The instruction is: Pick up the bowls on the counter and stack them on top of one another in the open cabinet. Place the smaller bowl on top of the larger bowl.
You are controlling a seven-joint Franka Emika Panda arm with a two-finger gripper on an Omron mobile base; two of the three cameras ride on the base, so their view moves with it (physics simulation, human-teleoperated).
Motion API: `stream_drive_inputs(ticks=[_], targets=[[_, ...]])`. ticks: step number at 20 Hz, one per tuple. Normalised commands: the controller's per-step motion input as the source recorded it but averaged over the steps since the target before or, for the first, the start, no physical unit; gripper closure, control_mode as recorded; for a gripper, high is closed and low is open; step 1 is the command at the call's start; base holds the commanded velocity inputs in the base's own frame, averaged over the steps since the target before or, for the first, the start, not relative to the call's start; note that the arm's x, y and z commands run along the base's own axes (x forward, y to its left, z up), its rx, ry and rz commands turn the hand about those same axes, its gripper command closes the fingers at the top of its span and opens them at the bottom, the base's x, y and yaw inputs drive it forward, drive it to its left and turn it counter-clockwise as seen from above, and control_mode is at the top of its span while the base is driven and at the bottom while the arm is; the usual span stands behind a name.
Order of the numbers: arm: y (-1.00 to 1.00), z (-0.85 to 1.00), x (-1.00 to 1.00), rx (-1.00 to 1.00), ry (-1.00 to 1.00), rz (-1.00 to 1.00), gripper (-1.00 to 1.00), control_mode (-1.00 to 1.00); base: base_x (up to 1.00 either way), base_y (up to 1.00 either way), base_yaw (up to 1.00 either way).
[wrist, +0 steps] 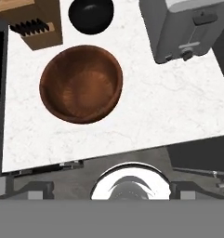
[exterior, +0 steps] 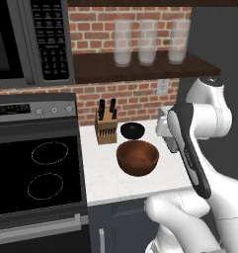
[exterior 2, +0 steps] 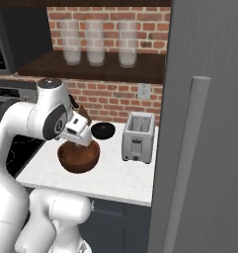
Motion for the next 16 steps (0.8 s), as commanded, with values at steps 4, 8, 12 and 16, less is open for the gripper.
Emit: stream_drive_inputs(ticks=[4,8,12,16], targets=[[-0.04,-0.48,0.0,0.09,0.0,-0.1,-1.0,-1.0,0.0,0.0,0.0],[-0.08,-0.52,0.11,0.06,0.01,-0.01,-1.0,-1.0,0.0,0.0,0.0],[0.0,-0.42,0.29,0.02,0.06,0.0,-1.0,-1.0,0.0,0.0,0.0],[0.0,-0.29,0.36,0.0,0.05,-0.02,-1.0,-1.0,0.0,0.0,0.0]])
